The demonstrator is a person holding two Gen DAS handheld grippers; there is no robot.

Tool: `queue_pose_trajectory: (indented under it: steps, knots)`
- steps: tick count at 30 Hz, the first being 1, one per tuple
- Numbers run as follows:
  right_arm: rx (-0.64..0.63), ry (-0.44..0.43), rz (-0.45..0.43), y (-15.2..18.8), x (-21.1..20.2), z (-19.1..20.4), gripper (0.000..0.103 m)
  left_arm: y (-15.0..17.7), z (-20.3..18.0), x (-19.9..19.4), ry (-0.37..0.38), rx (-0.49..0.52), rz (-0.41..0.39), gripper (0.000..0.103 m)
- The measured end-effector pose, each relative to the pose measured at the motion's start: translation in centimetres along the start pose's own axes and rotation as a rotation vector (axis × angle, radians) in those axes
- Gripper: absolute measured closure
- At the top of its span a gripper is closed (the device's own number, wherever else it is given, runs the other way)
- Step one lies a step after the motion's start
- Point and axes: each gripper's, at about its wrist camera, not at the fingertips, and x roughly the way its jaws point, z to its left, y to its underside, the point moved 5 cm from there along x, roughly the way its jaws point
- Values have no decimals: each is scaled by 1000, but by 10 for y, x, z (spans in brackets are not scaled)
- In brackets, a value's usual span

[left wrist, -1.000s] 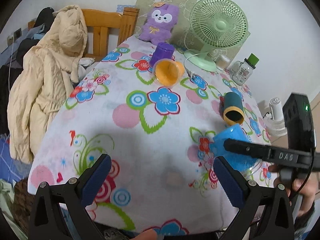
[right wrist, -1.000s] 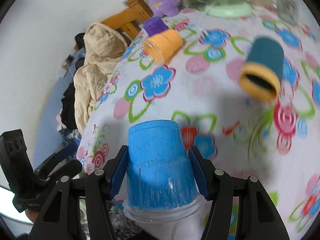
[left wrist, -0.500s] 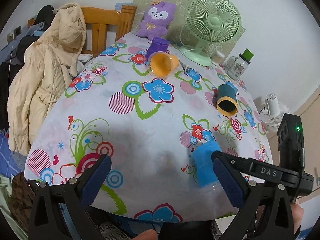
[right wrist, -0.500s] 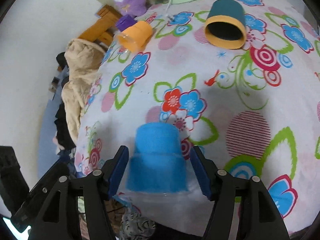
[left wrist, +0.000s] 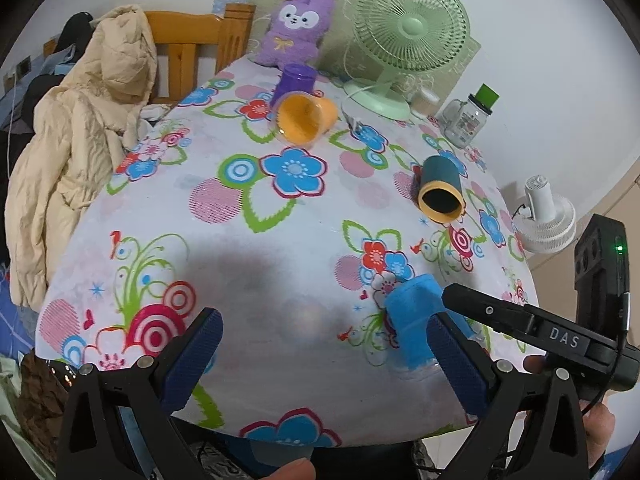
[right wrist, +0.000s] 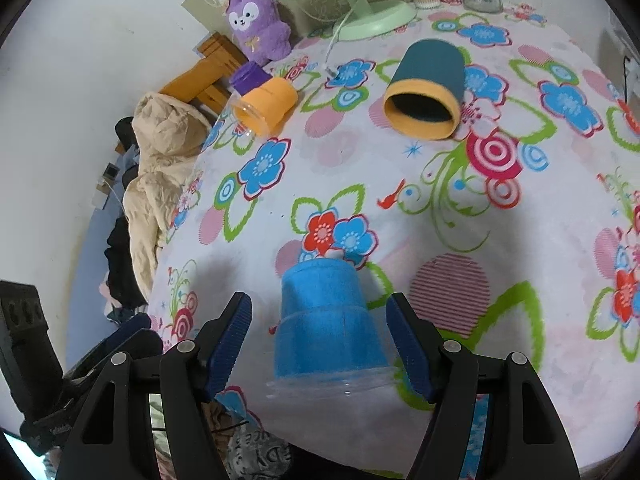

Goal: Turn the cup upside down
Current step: 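Lift the blue cup with the right gripper and rotate it, then grasp the blue cup with the left gripper while the right gripper releases it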

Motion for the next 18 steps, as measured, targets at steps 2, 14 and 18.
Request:
queue_pose_trajectory:
  steps: [2, 14, 18]
  knots:
    - [-30, 37, -13, -1, -5, -2, 30, 0, -6, 4, 0, 7, 10, 0]
    - [-155, 189, -86, -2, -29, -27, 29, -7, -43, 32, -9, 55, 60, 0]
    - [-144, 202, -94, -3, -37, -43, 28, -11, -59, 42, -6, 73, 73, 0]
